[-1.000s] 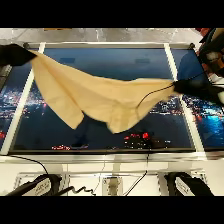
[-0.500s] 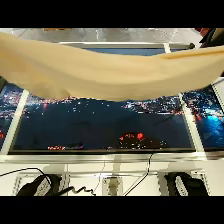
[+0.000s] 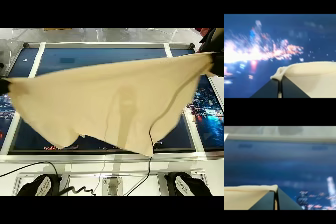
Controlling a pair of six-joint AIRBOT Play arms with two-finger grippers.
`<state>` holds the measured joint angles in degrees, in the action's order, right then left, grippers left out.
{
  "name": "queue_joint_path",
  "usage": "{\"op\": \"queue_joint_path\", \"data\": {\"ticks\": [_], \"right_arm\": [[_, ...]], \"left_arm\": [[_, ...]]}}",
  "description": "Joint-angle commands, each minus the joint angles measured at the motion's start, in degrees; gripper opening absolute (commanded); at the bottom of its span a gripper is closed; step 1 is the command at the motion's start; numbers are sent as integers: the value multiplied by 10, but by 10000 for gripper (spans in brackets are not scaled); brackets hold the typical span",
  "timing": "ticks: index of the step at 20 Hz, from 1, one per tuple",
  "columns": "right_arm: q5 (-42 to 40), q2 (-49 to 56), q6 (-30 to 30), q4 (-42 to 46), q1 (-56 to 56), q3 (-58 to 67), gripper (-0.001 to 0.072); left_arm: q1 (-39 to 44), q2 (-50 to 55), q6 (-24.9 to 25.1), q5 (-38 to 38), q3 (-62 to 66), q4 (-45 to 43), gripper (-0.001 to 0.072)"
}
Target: Fold the clothes and pants, and hang the long-sleeved shirts on hangers.
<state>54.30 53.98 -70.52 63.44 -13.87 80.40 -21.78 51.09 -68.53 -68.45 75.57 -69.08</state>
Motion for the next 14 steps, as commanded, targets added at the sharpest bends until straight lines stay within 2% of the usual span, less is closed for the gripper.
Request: {"op": "queue_joint_path", "data": {"ticks": [1, 5, 6, 8, 9, 12, 14], "right_arm": [[-41, 165, -5, -99, 0, 1, 7], [-108, 280, -5, -159, 0, 1, 8], [-115, 291, -5, -155, 0, 1, 44], [-118, 299, -5, -129, -1, 1, 454], [-105, 296, -6, -113, -1, 2, 516], [7, 290, -5, -41, 0, 1, 469], [107, 303, -3, -34, 7, -11, 469]], "left_arm": [[16, 40, 0, 193, -140, 60, 19], [59, 116, 0, 377, -153, 62, 19], [74, 137, 0, 406, -153, 61, 19], [94, 181, 0, 439, -153, 61, 19], [101, 204, 0, 445, -153, 61, 19], [106, 256, 0, 444, -153, 62, 19], [106, 269, 0, 442, -153, 61, 19]]}}
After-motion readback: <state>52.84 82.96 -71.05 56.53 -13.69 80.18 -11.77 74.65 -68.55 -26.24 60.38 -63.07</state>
